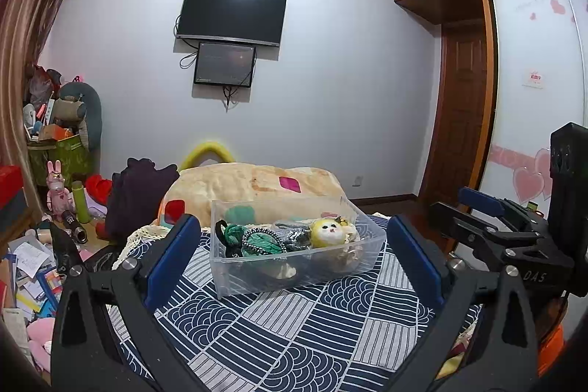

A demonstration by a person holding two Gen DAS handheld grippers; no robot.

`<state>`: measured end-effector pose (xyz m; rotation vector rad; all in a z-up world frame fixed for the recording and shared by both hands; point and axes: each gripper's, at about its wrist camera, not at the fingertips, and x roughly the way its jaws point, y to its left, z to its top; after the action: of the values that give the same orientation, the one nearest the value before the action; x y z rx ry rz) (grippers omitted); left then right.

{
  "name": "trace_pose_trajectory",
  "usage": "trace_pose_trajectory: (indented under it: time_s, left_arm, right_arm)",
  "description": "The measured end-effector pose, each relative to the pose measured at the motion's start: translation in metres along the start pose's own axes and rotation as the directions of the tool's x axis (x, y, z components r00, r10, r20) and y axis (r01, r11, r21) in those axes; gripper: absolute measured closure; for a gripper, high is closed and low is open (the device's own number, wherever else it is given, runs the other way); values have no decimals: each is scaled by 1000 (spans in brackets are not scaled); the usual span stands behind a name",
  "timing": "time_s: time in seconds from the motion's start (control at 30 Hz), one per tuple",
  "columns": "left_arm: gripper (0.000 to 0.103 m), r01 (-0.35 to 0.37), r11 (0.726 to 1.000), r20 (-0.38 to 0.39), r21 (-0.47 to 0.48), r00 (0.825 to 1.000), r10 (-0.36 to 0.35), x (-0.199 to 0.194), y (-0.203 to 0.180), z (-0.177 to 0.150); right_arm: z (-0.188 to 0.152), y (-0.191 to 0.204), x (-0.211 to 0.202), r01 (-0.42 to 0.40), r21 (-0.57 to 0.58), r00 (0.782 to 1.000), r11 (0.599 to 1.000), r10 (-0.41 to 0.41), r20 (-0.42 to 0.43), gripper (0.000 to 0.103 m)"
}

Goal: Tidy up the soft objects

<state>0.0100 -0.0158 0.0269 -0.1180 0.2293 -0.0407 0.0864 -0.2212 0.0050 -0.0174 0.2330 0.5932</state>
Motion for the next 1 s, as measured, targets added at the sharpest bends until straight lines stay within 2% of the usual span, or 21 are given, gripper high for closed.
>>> trace_pose_trajectory:
  time_s: [1.0]
  left_arm:
    - [0,21,1000,-27,-16,999,-22,5,2,-2]
  right_arm:
    - [0,2,-1,-6,-3,1000,1000,6,-4,2]
